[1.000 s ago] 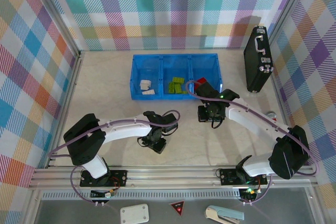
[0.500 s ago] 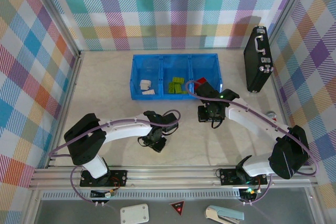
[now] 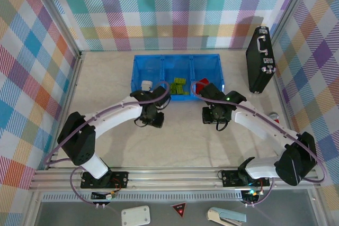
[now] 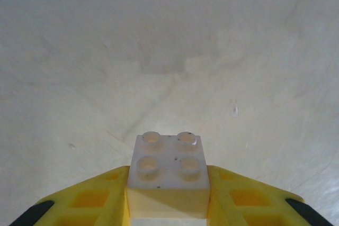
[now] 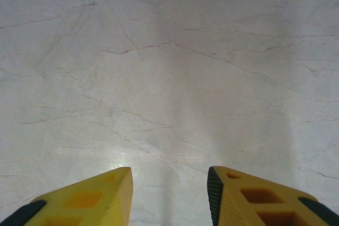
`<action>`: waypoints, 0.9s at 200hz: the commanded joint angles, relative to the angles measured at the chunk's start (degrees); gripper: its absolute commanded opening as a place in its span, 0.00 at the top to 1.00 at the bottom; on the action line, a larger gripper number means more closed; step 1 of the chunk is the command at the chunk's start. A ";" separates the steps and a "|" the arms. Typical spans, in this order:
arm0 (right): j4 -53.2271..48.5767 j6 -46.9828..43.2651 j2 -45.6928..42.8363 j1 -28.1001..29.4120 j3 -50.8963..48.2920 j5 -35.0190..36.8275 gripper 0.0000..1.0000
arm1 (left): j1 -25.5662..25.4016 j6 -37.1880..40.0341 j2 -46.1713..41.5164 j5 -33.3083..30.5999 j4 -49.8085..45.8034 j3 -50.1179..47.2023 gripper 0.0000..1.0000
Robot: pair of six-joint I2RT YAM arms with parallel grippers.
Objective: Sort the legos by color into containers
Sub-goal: Place the lego in the container.
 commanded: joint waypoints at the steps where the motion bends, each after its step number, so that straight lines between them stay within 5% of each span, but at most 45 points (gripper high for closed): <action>1: -2.77 1.70 -2.11 -0.03 -0.25 0.92 0.57 | 3.69 1.19 0.86 -0.49 -1.50 4.99 0.65; 87: -6.06 3.15 -7.43 -0.04 -1.90 2.15 0.56 | 15.19 2.28 9.02 4.39 1.56 17.14 0.64; 180: -8.28 4.60 -10.39 -0.03 -2.79 2.33 0.56 | 21.44 0.83 21.30 13.37 7.05 26.28 0.62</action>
